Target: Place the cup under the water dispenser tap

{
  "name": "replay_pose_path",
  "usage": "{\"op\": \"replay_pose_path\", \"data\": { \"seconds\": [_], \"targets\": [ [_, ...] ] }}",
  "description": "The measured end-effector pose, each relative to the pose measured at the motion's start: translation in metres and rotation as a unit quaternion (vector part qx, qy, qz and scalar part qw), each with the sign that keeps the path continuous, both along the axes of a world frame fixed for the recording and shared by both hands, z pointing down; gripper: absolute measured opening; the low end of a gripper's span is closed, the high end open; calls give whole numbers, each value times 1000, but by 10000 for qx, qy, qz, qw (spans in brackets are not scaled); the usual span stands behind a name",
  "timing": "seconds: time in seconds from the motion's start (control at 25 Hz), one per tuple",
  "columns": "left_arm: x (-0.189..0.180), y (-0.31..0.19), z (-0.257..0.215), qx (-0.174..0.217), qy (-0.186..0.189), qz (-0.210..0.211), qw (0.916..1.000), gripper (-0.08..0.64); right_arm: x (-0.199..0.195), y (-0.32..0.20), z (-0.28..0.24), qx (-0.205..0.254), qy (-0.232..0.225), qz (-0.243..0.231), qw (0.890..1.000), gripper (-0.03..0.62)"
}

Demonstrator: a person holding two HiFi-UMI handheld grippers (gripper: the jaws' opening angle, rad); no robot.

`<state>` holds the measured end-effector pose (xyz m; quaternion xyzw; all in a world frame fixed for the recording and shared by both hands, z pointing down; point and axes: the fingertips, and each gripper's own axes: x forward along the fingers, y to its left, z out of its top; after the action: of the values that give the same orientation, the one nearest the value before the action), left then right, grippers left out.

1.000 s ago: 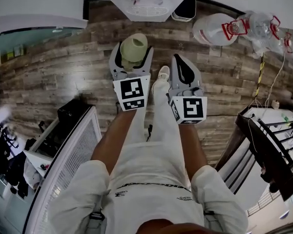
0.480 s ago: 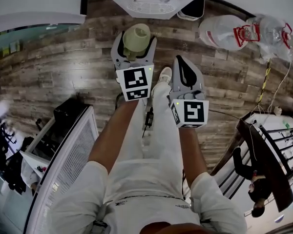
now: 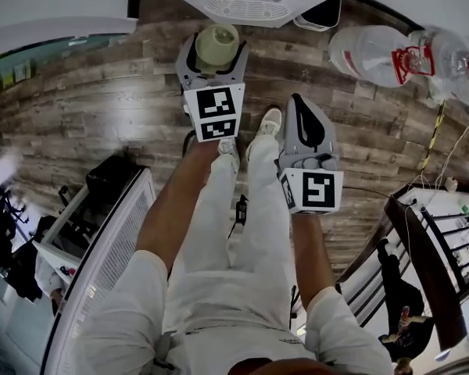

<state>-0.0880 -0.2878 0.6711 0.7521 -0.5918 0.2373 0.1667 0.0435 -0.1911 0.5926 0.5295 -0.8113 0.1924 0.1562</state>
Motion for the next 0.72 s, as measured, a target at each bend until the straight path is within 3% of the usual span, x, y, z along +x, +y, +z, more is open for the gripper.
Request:
{"op": "replay_pose_path", "data": {
  "seconds": [0.72],
  "targets": [
    [-17,-55,83,-354,-248,-150,9990,376,1,-5,35,-99,-8,-51,9999,-2]
  ]
}}
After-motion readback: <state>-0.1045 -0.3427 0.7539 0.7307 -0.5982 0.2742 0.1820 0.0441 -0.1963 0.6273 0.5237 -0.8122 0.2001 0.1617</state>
